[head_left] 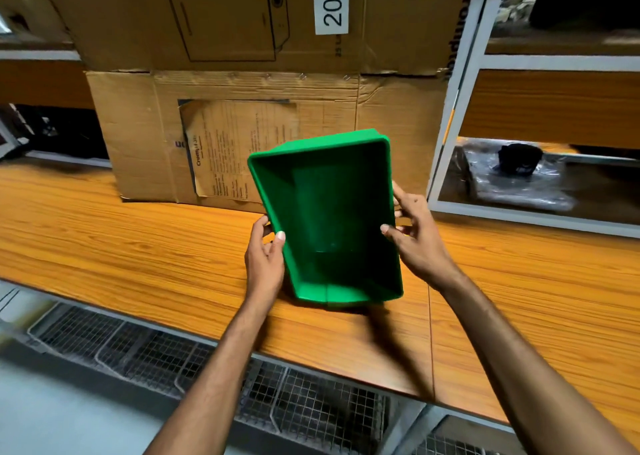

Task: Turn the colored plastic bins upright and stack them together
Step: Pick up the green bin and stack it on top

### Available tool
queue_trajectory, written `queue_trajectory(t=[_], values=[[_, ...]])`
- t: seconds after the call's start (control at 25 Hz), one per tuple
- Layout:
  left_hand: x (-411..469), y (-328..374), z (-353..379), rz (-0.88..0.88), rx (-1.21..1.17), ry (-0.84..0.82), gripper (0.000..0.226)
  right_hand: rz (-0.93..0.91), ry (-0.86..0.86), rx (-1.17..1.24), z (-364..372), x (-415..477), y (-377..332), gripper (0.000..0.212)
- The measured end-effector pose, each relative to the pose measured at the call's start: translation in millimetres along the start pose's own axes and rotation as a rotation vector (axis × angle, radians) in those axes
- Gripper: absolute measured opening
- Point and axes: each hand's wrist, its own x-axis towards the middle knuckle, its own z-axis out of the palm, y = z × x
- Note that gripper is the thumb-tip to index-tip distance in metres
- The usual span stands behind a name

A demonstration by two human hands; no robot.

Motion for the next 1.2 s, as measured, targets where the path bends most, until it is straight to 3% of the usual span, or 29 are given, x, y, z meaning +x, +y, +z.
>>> queue_trajectory(t=[0.12,0.2,0.32,0.4,0.56,0.72,0.88,1.04,1.2], values=[[-4,-6,4,-0.181,-0.248,0.084,0.031,-0.171,0.015,0.038,3,-9,-52,0.066],[-7,-6,11,-0.294,-0.389,0.122,0.032,-0.257,0.001,-0.161,14,-25,-82,0.060],[-14,-4,14,-0.371,-0.460,0.147,0.033,-0.294,-0.107,-0.550,29,-58,-104,0.074],[-17,0,13,-0.389,-0.488,0.116,0.032,-0.262,-0.117,-0.571,30,-71,-106,0.078],[-24,13,18,-0.343,-0.453,-0.037,0.034,-0.147,0.072,-0.232,12,-78,-98,0.073],[-39,41,31,-0.277,-0.411,-0.200,0.045,0.097,0.255,0.169,-37,-91,-88,0.070],[-56,74,59,-0.199,-0.321,-0.405,0.051,0.241,0.409,0.220,-86,-125,-77,0.070],[-79,112,99,-0.137,-0.201,-0.605,0.041,0.464,0.574,0.456,-140,-168,-65,0.064],[-123,152,155,-0.279,-0.165,-0.737,0.018,0.664,0.705,0.665,-200,-230,-49,0.058]])
